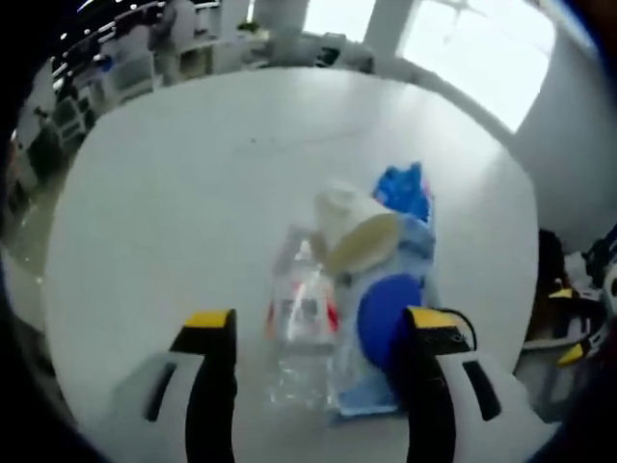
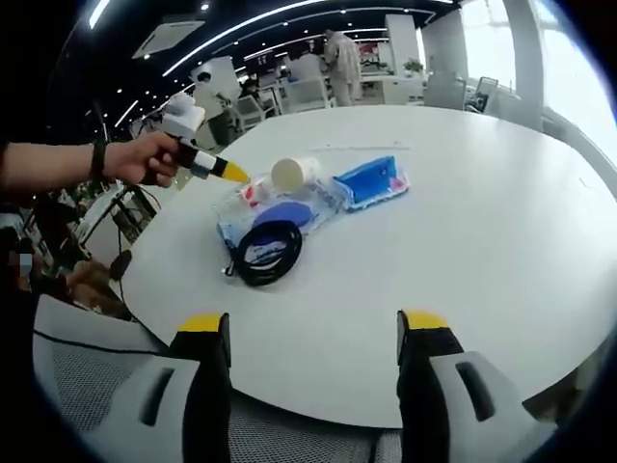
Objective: Arrange the tabletop items into an orderly group along one side of the table until the central work area is clear of visible clutter.
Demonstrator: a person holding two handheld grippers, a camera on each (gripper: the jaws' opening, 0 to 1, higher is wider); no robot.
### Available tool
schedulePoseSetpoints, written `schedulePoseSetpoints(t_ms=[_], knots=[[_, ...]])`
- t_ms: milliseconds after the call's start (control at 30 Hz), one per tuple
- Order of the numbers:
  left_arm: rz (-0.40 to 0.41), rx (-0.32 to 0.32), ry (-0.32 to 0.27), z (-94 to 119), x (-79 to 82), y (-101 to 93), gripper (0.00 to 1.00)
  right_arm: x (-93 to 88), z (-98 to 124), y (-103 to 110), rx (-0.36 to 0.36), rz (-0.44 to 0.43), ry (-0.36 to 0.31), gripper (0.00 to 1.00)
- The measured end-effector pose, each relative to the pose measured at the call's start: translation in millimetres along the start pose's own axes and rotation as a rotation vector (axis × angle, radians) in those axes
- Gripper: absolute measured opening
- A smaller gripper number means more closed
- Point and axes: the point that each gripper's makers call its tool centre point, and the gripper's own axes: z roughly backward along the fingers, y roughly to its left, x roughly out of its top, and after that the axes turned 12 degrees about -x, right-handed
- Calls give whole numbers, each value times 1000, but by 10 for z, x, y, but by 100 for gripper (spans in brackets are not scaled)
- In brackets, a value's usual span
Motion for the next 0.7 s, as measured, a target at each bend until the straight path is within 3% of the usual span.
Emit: schedulePoseSetpoints(t_ms=[300, 700], knots=[[35, 42, 29, -164, -3, 171, 51, -35, -20, 13, -3, 29, 13, 70], [14, 62, 136, -354, -101, 230, 49, -54, -44, -1, -8, 37, 24, 69]])
